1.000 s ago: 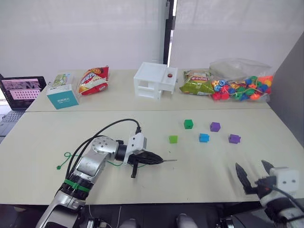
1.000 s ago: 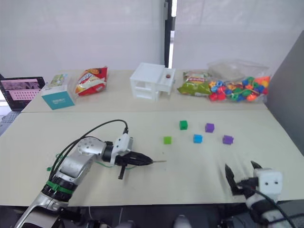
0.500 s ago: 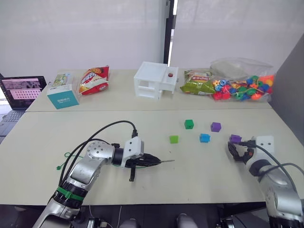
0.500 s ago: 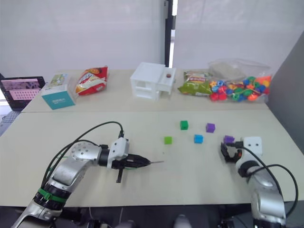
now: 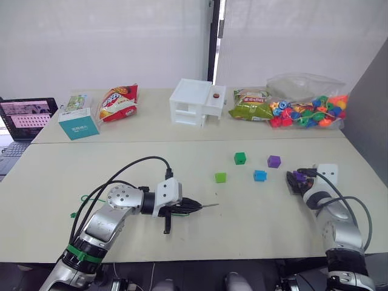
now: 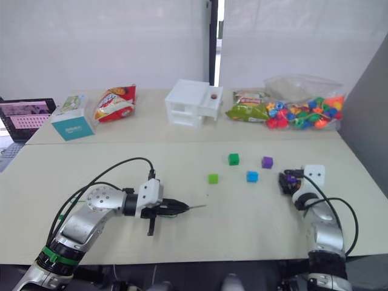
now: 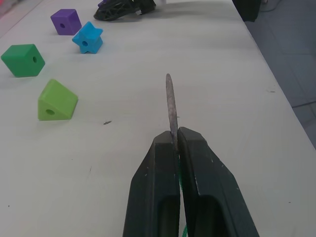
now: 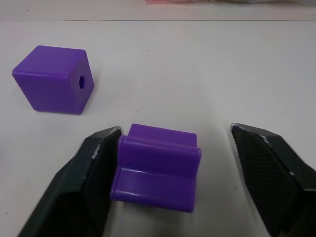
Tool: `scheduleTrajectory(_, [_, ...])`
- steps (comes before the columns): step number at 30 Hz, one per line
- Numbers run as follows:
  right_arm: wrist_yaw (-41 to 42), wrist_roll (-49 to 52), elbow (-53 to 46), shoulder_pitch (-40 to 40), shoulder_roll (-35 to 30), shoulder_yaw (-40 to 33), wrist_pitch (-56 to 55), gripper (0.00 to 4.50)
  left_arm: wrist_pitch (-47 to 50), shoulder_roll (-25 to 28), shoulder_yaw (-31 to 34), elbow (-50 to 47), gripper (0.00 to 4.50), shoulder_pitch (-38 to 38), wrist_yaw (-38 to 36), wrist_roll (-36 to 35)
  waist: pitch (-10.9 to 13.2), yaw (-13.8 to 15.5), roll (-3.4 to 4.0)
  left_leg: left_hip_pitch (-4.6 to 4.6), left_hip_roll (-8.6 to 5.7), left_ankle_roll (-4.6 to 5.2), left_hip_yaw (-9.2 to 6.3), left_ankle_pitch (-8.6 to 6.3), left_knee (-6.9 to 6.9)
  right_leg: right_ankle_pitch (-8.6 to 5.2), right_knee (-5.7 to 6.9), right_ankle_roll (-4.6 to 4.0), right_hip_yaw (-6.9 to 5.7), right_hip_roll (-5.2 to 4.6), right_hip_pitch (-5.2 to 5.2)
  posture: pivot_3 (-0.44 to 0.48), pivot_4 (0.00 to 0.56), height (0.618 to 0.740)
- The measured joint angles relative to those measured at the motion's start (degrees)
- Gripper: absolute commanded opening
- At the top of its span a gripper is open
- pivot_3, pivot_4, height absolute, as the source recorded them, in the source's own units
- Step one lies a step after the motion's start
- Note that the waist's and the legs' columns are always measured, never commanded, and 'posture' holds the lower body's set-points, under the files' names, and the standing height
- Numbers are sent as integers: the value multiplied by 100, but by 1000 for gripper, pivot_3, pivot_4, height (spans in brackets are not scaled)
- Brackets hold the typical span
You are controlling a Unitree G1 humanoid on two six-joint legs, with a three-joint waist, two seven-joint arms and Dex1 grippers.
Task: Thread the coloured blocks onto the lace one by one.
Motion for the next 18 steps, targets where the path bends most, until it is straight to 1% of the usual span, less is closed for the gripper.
scheduleTrajectory(3, [0, 30, -317, 263, 39, 14, 2, 1356, -1, 4, -3, 0, 0, 0, -1, 6, 0, 26, 0, -1, -1, 0, -1, 0, -1, 0, -2, 1, 0, 0, 0, 0, 150, 740])
scheduleTrajectory(4, [-1, 43, -459, 369, 50, 23, 26, 1195, -4, 2, -14, 1, 0, -3, -6, 16, 0, 26, 0, -1, -1, 1, -1, 0, -1, 0, -2, 1, 0, 0, 0, 0, 150, 740])
scheduleTrajectory(7, [-19, 63, -934, 705, 96, 27, 175, 1201, -6, -16, -62, 4, 0, -7, -24, 72, 0, 16, 1, 0, 1, 1, -2, -1, -3, 0, 1, 1, 0, 0, -3, 0, 150, 740])
scheduleTrajectory(11, [-56, 174, -1856, 1261, 221, 75, 627, 1201, -9, -76, -117, 61, 0, -23, -44, 93, 0, 14, 1, -1, 1, 1, -2, -1, -4, 0, -1, 1, 0, 0, -3, 0, 150, 740])
scheduleTrajectory(13, [-174, 282, -2678, 1698, 436, 172, 1038, 1201, -21, -122, -176, 161, 0, -64, -92, 96, -1, 15, 2, -1, 5, 2, -5, -1, -4, 0, 3, 1, -1, 3, -4, 0, 150, 740])
scheduleTrajectory(14, [-256, 329, -3176, 1943, 593, 316, 1299, 1201, -33, -152, -212, 226, 0, -99, -123, 99, -1, 10, 2, -1, 5, 1, -5, -1, -6, 0, 2, 1, -1, 4, -6, 0, 150, 740])
scheduleTrajectory(16, [-386, 451, -3861, 2247, 862, 648, 1699, 1201, -62, -209, -270, 302, 0, -176, -155, 104, -1, -17, 2, 0, 4, 1, -3, -1, -4, 0, 2, 1, 1, 4, -7, 0, 150, 740])
scheduleTrajectory(18, [-558, 486, -4386, 2418, 1142, 997, 2029, 1201, -115, -257, -313, 344, 0, -228, -186, 106, -1, -20, 2, 1, 4, 1, -2, -1, -2, 0, 2, 1, 2, 4, -7, 0, 150, 740])
